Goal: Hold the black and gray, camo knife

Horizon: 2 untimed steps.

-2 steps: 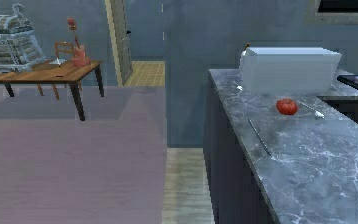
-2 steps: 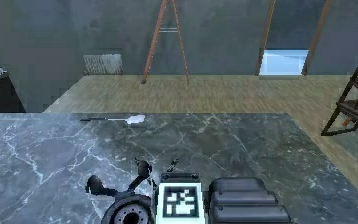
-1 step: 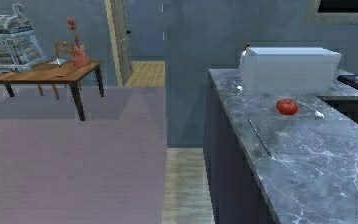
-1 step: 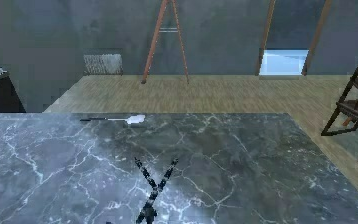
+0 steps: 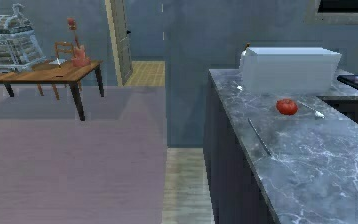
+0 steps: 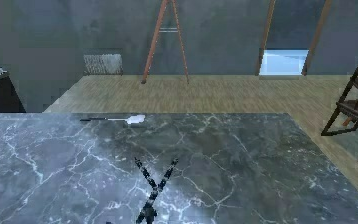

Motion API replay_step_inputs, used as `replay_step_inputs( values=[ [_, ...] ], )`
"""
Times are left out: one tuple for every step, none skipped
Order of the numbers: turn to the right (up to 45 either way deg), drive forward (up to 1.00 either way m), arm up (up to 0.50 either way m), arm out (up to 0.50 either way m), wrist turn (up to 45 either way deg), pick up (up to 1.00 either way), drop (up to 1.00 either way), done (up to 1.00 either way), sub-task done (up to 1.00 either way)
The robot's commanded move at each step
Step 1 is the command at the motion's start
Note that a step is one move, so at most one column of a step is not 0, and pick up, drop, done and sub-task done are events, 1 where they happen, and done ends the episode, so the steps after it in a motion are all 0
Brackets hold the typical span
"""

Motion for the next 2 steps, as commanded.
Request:
replay_step_inputs(
  values=[
    [0.0,0.00,0.10,0.00,0.0,0.00,0.00,0.00,0.00],
    [0.0,0.00,0.00,0.00,0.0,0.00,0.00,1.00,0.00]
  ],
)
